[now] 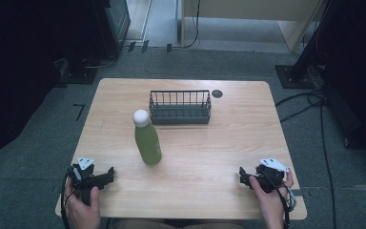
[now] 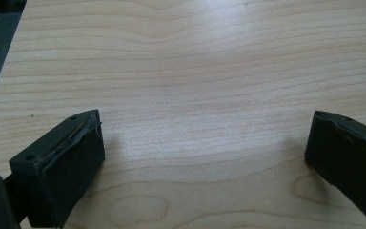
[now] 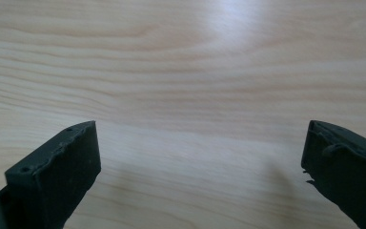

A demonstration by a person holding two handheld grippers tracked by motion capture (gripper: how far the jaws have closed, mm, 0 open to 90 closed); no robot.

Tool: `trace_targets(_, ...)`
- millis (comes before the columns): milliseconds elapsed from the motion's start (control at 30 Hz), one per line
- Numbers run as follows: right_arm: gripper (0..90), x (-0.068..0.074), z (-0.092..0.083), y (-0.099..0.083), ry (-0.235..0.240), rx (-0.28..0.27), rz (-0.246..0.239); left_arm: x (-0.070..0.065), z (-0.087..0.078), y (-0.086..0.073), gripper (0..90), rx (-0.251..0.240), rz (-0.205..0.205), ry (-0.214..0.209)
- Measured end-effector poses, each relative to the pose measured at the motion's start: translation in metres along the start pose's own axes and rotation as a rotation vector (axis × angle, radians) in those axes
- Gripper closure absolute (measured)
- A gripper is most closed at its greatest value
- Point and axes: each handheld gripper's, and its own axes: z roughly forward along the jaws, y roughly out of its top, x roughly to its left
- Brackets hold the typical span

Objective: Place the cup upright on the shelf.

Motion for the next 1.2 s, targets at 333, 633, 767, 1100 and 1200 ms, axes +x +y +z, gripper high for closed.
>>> trace_targets(333, 0.0, 0.054, -0.003, 0.028, 0.111, -0.039, -0.082, 0.0, 0.0, 0.0, 0.0, 0.0, -0.001, 0.0)
trace_targets(633, 0.0, 0.093, -0.004, 0.045, 0.19, -0.079, -0.118, 0.0, 0.0, 0.0, 0.0, 0.0, -0.001, 0.0)
trace_targets(767, 0.0, 0.105, -0.004, 0.049, 0.214, -0.087, -0.143, 0.0, 0.0, 0.0, 0.0, 0.0, -0.001, 0.0)
trace_targets(1100, 0.0, 0.152, -0.005, 0.062, 0.318, -0.144, -0.206, 0.0, 0.0, 0.0, 0.0, 0.0, -0.001, 0.0)
trace_targets(1200, 0.0, 0.158, -0.005, 0.064, 0.335, -0.152, -0.211, 0.0, 0.0, 0.0, 0.0, 0.0, -0.002, 0.0)
